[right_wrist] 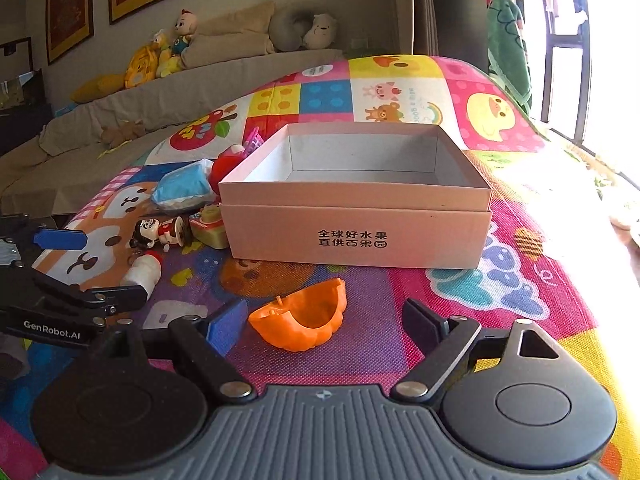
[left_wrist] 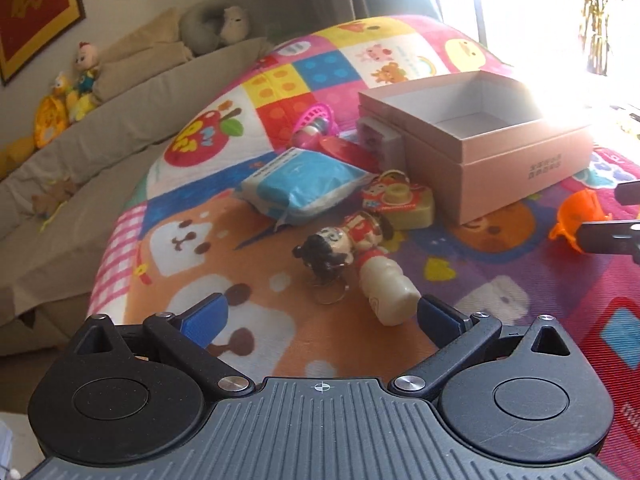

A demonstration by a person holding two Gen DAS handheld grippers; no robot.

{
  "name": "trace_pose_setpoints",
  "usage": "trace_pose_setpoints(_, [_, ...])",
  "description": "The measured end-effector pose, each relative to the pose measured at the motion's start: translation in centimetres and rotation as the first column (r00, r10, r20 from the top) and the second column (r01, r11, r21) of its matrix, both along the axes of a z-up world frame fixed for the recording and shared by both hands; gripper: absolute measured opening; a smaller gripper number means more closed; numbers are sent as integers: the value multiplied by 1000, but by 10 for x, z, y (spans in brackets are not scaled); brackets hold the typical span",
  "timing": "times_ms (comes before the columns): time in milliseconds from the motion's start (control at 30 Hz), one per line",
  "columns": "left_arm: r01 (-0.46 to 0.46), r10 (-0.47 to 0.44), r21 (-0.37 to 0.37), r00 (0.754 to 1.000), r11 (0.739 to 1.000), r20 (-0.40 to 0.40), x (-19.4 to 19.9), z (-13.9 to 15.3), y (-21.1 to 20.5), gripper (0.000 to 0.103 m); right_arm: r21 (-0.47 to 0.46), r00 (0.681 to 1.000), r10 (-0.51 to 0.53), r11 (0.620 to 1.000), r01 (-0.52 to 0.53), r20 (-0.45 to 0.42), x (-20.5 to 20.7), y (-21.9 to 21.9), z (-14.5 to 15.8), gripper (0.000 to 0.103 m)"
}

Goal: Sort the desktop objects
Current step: 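Reach the right tool to the orange plastic cup and grasp it, then carry orange cup to pink box with right tool while left tool grasps yogurt bottle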

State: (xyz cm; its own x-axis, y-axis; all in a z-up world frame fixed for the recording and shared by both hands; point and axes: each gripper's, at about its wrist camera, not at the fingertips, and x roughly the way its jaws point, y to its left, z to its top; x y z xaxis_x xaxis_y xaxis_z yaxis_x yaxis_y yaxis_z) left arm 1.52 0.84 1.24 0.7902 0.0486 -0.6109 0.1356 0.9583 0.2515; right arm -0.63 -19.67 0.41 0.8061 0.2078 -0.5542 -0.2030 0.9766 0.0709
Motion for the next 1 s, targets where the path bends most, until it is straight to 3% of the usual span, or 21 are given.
trace_pose_setpoints(167, [-143, 142, 59, 990, 988, 24, 8, 2, 34, 103, 0, 1000, 0, 1000, 0, 1, 0, 0, 0, 87])
trace_pose_setpoints(333, [-168, 168, 13, 986, 986, 3, 5, 7, 48, 103, 0, 1000, -2, 1000, 2, 2, 0, -1, -1, 87])
trace_pose_setpoints(400, [-157, 155, -72, 987, 985, -31, 0, 11, 50, 103, 0, 1000, -1, 1000, 1, 2, 0, -1, -1, 87])
trace_pose_setpoints(467, [-118, 99, -242, 991, 963, -90, -6, 16, 50, 103, 0, 1000, 0, 1000, 0, 2, 0, -1, -1, 87])
trace_pose_setpoints(533, [-59, 28, -302, 994, 951, -107, -9, 17, 36, 103, 3, 1000, 2, 1000, -2, 0, 0, -1, -1, 87])
trace_pose_setpoints(667, [-28, 23, -106, 999, 994, -47, -2, 5, 3, 103, 7, 1000, 2, 1000, -2, 1, 0, -2, 0, 87])
trace_pose_setpoints(800, [-77, 77, 16, 997, 997, 3, 10, -1, 7, 103, 10, 1000, -1, 1000, 1, 5, 0, -2, 0, 87])
trace_pose_setpoints(933, [-136, 133, 94, 990, 986, 39, 12, 1, 25, 103, 11, 1000, 1, 1000, -1, 5, -1, -1, 0, 87])
trace_pose_setpoints(1000, [-147, 145, 78, 989, 986, 33, 11, 3, 35, 103, 12, 1000, 1, 1000, -1, 8, -2, -1, 0, 87])
